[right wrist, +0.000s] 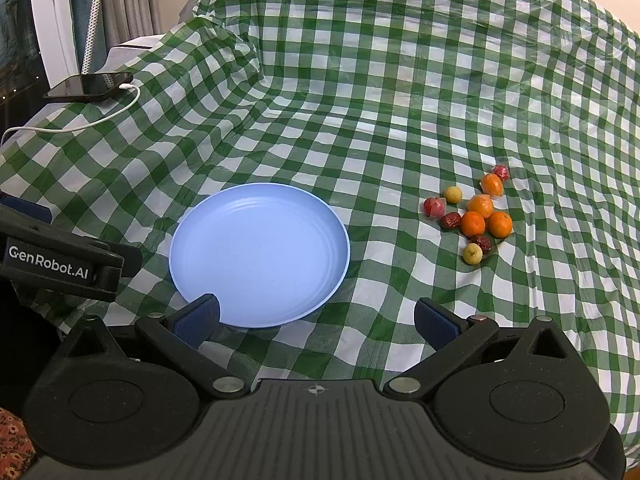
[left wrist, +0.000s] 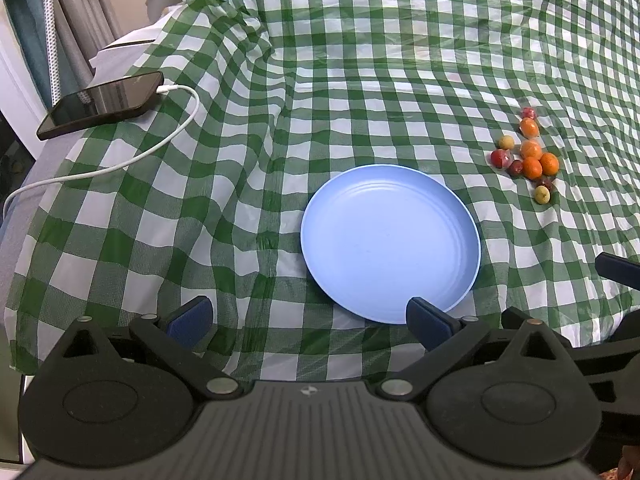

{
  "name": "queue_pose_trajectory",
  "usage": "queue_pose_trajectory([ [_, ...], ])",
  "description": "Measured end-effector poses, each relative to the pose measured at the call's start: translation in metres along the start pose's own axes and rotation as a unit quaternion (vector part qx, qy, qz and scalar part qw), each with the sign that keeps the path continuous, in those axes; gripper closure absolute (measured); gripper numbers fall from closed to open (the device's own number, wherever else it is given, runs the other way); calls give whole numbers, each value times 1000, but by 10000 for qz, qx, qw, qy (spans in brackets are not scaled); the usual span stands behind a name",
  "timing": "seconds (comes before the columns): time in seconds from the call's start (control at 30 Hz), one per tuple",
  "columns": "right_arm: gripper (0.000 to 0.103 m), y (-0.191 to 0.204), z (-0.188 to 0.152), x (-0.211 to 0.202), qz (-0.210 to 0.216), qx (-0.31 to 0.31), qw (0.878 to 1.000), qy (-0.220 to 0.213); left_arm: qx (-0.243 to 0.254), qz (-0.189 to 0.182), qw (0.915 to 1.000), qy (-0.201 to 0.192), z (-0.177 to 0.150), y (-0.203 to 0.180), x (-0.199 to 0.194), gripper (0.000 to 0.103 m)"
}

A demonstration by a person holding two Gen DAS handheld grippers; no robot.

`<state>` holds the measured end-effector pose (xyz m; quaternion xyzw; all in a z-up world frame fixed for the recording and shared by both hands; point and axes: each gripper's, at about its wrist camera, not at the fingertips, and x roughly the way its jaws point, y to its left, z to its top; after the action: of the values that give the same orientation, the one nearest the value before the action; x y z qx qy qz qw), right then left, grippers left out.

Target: Organize fruits

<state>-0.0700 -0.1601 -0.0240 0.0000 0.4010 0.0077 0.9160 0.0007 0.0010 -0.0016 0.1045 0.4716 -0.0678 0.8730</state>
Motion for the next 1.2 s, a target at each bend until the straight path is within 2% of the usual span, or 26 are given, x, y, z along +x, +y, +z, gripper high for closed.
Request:
queue_pose_trajectory([
  [1.2,1,1,-4,-8,5,65,9999,-111,-34,-74,10000,-8,-5,-1,-8,0],
])
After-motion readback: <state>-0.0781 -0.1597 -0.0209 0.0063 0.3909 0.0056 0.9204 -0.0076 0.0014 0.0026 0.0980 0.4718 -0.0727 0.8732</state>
